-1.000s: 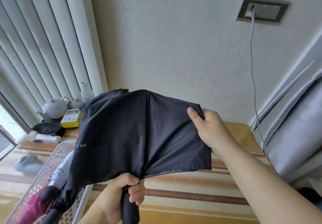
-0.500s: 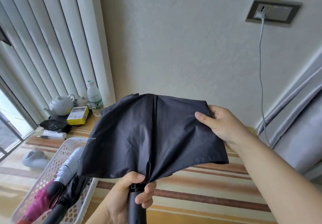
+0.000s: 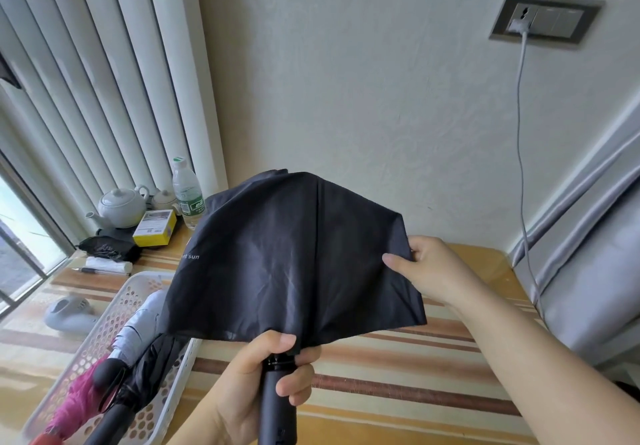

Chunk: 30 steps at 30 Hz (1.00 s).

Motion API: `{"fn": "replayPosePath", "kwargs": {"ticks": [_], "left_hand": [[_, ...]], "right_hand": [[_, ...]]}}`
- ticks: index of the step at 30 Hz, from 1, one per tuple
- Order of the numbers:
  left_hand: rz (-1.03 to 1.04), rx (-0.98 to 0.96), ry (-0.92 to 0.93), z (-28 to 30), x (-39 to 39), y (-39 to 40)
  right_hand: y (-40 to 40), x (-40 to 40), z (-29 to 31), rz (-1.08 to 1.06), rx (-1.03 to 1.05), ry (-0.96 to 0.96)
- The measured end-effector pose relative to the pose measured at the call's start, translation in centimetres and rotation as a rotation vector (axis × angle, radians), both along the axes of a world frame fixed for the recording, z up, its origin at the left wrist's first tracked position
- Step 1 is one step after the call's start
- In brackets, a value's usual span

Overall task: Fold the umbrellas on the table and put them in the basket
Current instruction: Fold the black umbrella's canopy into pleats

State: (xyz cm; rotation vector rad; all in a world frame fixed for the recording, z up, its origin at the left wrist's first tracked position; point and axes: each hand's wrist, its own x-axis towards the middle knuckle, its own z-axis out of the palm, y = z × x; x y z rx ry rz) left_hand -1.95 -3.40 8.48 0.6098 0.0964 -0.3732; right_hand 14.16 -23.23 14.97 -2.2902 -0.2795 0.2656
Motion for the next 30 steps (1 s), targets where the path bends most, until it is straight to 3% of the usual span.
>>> {"fn": "replayPosePath", "kwargs": {"ticks": [5, 13, 16, 20, 26, 28, 30], "left_hand": [[0.023, 0.16, 0.088, 1.7, -0.4, -0.4], [0.067, 0.387, 0.019, 1.9, -0.5, -0.9], [0.089, 0.395, 0.043, 2.0, -0.4, -1.1], [0.168, 0.335, 0.062, 2.4, -0.1, -0.8], [0.125, 0.382, 0.06, 2.4, 0.2, -0.5], [0.137, 0.384, 0.089, 2.4, 0.7, -0.5], [0.149, 0.391, 0.116, 2.4, 1.2, -0.6]], "right_hand": [[-0.2, 0.0, -0.5, -0.045, 0.114, 0.062], [1.4, -0.3, 1.0, -0.18, 0.227, -0.093], [1.7, 0.4, 0.8, -0.184, 0.264, -0.155], [1.8, 0.7, -0.3, -0.227, 0.453, -0.045], [1.5, 0.9, -0.3, -0.291, 0.052, -0.05], [2.3, -0.9, 0.8, -0.247, 0.067, -0.21], [3.9, -3.4, 2.0, -0.124, 0.151, -0.239]]}}
